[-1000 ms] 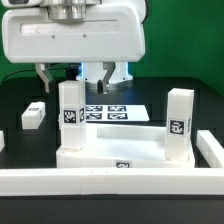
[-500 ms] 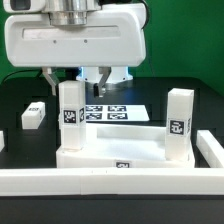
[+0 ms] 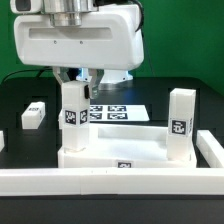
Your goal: Assemble desk
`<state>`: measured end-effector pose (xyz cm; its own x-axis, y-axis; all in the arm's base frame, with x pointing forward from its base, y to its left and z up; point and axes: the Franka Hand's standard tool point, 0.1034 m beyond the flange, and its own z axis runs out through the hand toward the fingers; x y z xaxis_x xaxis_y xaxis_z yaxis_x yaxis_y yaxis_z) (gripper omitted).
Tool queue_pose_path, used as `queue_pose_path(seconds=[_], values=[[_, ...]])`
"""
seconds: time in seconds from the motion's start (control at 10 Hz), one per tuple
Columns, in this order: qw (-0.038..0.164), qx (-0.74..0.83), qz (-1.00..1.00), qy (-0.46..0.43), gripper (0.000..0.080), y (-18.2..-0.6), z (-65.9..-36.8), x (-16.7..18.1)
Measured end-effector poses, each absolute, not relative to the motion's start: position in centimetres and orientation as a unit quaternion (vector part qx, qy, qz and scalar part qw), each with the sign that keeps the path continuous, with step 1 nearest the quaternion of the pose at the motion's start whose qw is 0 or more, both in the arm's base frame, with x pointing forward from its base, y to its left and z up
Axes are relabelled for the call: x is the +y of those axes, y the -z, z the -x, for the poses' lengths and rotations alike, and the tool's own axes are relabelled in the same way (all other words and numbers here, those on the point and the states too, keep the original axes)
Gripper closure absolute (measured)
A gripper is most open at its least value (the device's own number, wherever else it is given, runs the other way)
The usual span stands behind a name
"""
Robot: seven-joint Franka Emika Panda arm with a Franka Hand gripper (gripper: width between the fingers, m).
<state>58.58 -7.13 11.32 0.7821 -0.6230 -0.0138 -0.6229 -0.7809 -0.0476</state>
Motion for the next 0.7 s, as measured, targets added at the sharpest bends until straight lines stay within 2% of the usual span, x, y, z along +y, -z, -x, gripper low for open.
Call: queue_pose_path(seconds=[0.4,0.7], values=[[0.028,0.516,0.856,-0.004,0.0509,-11.3,-59.9,-6.0],[0.05,0.674,0.737,0.003,0.0509,-11.2,-61.0,-4.6]])
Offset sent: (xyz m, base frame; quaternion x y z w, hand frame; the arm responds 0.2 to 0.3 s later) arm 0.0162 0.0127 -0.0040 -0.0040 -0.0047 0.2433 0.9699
